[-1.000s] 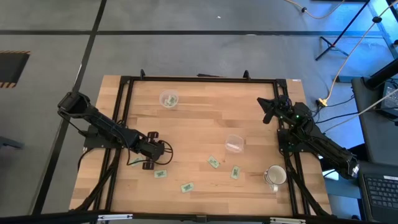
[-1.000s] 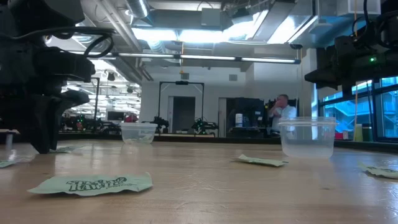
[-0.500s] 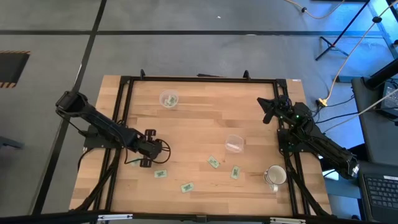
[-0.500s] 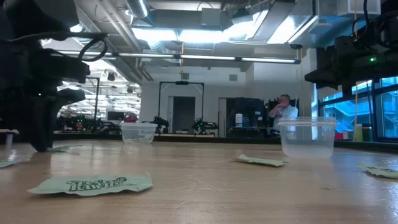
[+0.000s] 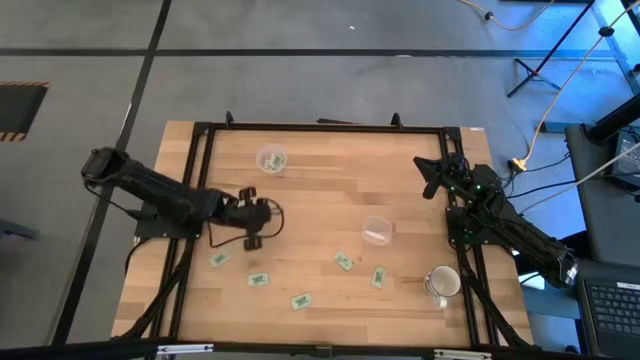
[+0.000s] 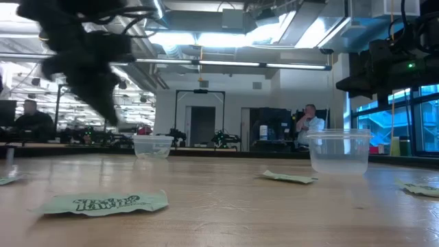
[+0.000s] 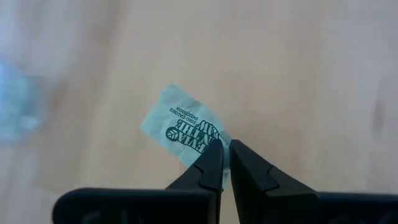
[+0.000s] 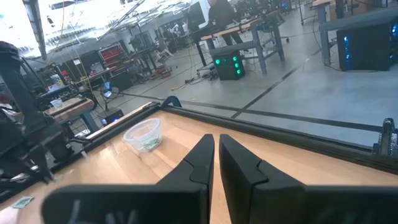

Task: Pick and place Stevia / Truvia into bins
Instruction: Put the stevia packet into the top transparent container

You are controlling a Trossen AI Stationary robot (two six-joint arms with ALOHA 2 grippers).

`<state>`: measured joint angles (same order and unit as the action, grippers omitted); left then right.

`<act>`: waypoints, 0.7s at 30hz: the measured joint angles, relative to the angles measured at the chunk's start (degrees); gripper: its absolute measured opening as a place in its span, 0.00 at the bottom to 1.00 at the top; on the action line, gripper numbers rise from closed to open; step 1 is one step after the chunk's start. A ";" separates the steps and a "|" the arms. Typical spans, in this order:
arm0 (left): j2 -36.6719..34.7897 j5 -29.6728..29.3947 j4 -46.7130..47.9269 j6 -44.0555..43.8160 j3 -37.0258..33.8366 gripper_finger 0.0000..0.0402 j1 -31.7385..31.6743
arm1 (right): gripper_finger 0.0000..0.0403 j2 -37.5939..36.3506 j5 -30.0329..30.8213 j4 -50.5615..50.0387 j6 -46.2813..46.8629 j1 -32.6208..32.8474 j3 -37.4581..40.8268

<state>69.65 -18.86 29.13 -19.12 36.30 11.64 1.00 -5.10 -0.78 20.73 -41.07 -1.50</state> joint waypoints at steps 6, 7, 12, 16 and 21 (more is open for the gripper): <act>0.49 -5.65 -2.00 5.64 3.55 0.04 -10.66 | 0.07 -0.01 0.00 0.02 -0.09 0.00 0.00; 0.57 -6.30 -2.42 6.50 3.80 0.04 -12.65 | 0.07 -0.01 0.00 0.02 -0.09 0.01 0.00; 0.66 -3.58 -5.33 11.27 3.95 0.04 -22.92 | 0.07 0.00 0.01 0.02 -0.17 0.01 0.01; 0.66 0.32 -7.47 16.31 3.95 0.04 -28.68 | 0.07 0.01 0.02 0.02 -0.18 0.01 0.00; 0.68 6.21 -10.43 19.85 3.95 0.04 -33.98 | 0.07 0.01 0.00 0.02 -0.40 0.01 0.00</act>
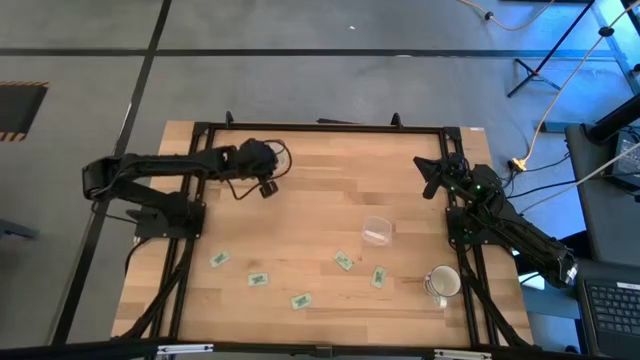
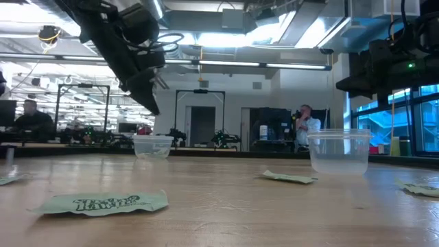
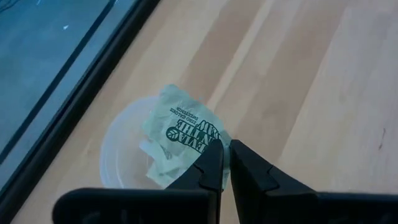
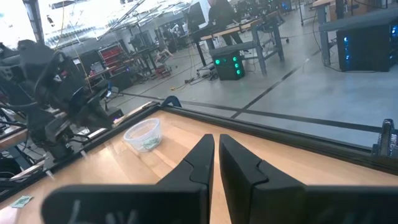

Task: Pick and place Stevia / Truvia into bins
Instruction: Put the stevia packet into the top transparent container

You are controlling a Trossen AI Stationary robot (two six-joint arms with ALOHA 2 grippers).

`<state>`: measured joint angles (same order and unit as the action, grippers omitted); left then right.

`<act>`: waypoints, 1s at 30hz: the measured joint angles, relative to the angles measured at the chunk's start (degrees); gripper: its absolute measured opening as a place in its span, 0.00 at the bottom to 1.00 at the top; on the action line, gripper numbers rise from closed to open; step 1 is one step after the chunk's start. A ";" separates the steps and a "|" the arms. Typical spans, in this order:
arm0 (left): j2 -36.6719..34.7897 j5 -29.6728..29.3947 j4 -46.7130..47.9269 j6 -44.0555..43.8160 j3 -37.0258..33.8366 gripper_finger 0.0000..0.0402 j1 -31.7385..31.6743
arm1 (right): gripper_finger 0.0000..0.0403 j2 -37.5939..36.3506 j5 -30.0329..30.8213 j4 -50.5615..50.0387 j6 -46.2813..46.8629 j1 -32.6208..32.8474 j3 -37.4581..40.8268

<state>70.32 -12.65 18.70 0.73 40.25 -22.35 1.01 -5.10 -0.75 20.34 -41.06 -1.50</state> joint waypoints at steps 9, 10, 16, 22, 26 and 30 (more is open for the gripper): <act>3.56 0.37 -1.46 0.55 0.09 0.04 -4.87 | 0.07 0.00 0.02 0.00 -0.25 -0.01 0.01; 4.69 0.38 -2.03 0.57 0.09 0.04 -5.23 | 0.07 0.00 0.02 0.02 -1.03 -0.02 0.01; 9.47 0.38 -4.39 0.60 0.11 0.04 -7.67 | 0.07 -0.01 0.04 0.01 -1.51 -0.01 0.00; 12.11 0.69 -4.42 0.54 0.11 0.04 -9.30 | 0.07 -0.01 0.04 0.03 -1.64 0.00 0.00; 12.57 0.79 -4.40 0.54 0.11 0.04 -9.44 | 0.07 0.00 0.03 0.02 -2.73 0.00 0.01; 12.55 0.79 -4.42 0.53 0.11 0.06 -9.44 | 0.07 0.01 0.02 0.02 -2.82 0.00 0.00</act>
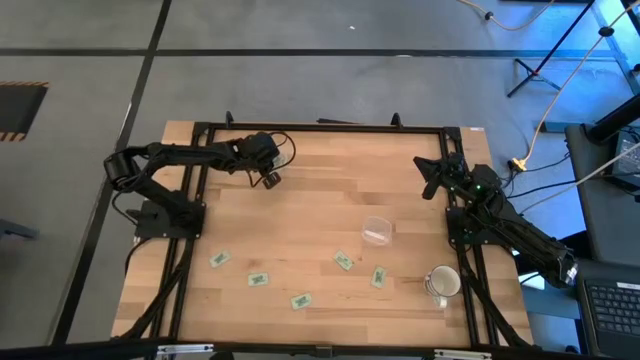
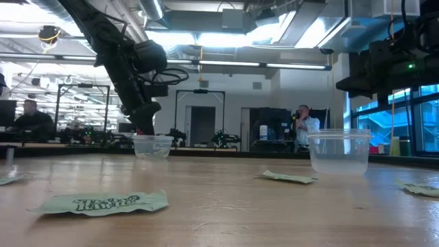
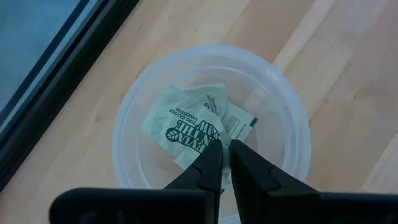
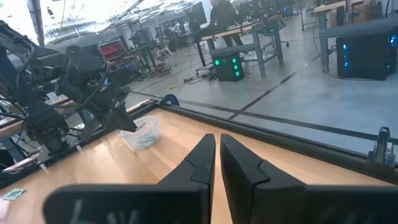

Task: Pick and place Stevia / Truvia into bins
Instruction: Put the stevia packet into the top transparent container

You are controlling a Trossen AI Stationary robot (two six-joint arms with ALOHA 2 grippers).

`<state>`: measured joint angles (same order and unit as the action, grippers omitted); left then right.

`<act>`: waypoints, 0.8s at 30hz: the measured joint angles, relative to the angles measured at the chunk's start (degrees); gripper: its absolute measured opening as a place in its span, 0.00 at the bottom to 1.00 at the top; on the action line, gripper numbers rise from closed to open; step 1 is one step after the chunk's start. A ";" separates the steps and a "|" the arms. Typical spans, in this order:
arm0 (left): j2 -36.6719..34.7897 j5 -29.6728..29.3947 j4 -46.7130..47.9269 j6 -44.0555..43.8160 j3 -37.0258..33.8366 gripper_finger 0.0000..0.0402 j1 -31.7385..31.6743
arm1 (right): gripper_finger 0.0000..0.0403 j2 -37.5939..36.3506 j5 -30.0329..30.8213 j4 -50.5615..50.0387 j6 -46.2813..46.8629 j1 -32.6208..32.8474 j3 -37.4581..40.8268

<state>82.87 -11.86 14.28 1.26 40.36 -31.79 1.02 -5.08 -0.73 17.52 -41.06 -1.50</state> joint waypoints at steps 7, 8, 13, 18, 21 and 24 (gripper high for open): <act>0.00 -1.65 0.00 -0.49 0.00 0.12 0.02 | 0.07 -0.02 0.02 0.00 0.00 0.00 0.02; 0.00 -2.19 0.00 -0.37 0.00 0.13 0.02 | 0.07 -0.02 0.00 0.00 0.00 0.00 0.00; -0.30 -3.48 0.04 1.48 0.00 0.16 0.25 | 0.07 -0.02 0.00 -0.02 0.00 -0.01 0.01; -2.75 -3.54 -0.17 2.67 0.00 0.18 1.46 | 0.07 -0.02 0.00 0.00 -0.02 -0.01 0.00; -5.32 -3.56 -0.23 4.84 0.00 0.18 2.81 | 0.07 -0.02 0.00 0.00 -0.02 -0.01 0.01; -8.72 -3.55 -0.26 8.06 0.00 0.17 5.14 | 0.07 -0.02 0.00 0.00 -0.84 0.00 0.00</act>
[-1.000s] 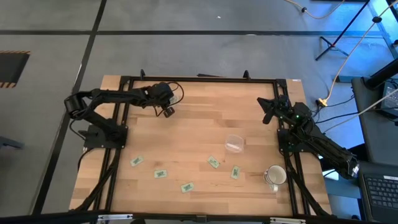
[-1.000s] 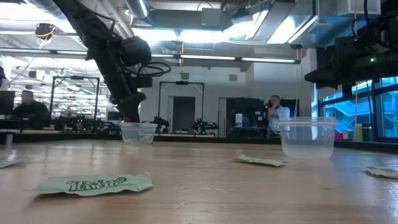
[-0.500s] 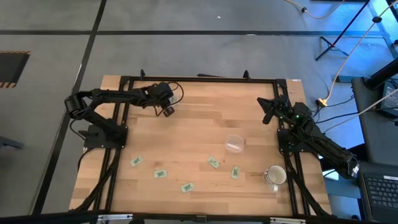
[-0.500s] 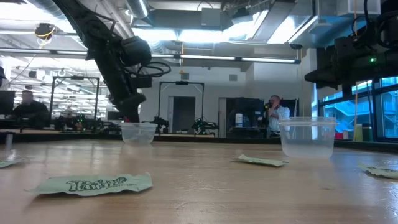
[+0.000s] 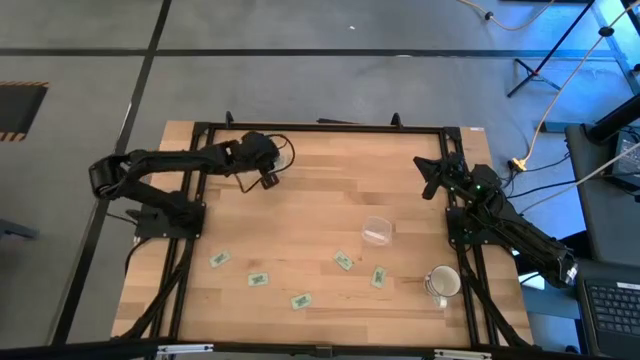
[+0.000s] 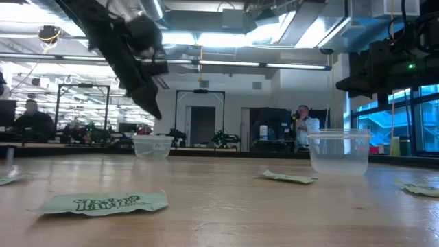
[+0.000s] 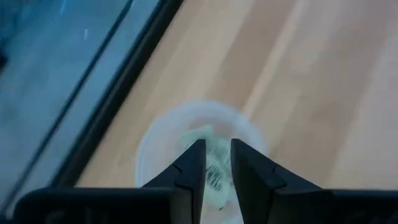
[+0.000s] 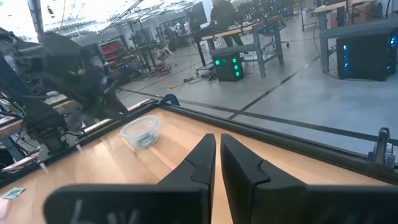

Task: Pick and place Stevia / Truvia into bins
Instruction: Put the stevia packet into the top transparent container

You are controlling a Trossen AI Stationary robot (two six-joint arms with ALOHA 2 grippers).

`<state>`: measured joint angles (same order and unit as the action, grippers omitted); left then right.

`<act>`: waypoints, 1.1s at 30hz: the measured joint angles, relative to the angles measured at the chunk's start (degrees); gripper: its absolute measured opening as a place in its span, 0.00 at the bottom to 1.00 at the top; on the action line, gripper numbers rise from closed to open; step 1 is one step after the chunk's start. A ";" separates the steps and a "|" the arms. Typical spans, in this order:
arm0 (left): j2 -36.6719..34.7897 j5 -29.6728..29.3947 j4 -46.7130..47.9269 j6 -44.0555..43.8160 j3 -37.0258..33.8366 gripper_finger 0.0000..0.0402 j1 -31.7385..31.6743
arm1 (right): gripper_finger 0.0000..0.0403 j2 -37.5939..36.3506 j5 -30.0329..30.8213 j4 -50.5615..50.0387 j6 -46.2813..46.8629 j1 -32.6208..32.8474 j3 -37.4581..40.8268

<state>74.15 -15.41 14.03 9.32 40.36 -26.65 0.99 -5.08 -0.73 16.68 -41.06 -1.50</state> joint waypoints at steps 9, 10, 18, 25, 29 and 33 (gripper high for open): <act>-8.29 3.36 1.18 0.08 0.00 0.22 10.51 | 0.07 0.00 0.00 -0.02 2.67 -0.02 0.00; -8.77 3.67 1.47 -1.17 0.00 0.24 11.74 | 0.07 0.01 -0.01 -0.02 2.63 -0.01 0.00; -9.20 8.66 1.83 -8.09 0.00 0.36 24.13 | 0.07 0.01 -0.02 -0.03 0.23 -0.02 0.01; -9.18 11.98 12.83 -21.75 0.00 0.35 37.14 | 0.07 0.02 -1.04 0.00 2.73 0.00 0.00; -9.16 10.56 20.26 -31.78 0.00 0.33 45.80 | 0.07 0.02 -1.03 0.00 2.65 0.00 0.00; -9.16 10.25 27.61 -39.01 0.00 0.30 52.48 | 0.07 0.02 -1.05 0.02 2.63 0.00 0.00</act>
<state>64.99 -5.16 41.63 -29.69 40.36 25.83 1.02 -6.13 -0.71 19.31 -41.06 -1.49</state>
